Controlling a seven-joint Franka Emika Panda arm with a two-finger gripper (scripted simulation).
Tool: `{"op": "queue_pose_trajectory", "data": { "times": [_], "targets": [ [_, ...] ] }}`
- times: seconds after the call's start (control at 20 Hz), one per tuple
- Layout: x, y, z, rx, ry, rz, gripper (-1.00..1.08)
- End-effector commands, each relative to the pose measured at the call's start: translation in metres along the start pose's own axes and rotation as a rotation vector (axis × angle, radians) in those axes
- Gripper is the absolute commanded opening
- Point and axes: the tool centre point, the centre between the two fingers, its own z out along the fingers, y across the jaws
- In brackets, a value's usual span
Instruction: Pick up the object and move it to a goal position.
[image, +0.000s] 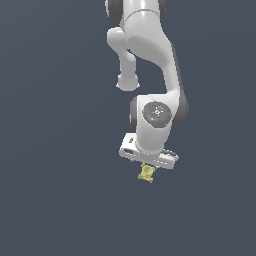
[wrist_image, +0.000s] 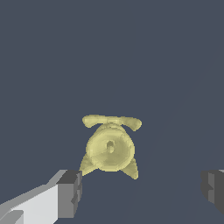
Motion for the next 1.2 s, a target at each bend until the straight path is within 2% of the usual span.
{"op": "queue_pose_trajectory", "data": {
  "times": [0.0,0.3,0.65,1.15],
  "targets": [
    [0.004,-0.008,0.005,0.003,0.001,0.028,1.0],
    [0.008,-0.02,0.013,0.006,0.002,0.063,1.0],
    [0.008,-0.021,0.018,0.006,0.001,0.064,1.0],
    [0.008,-0.021,0.062,0.007,0.002,0.067,1.0]
  ]
}}
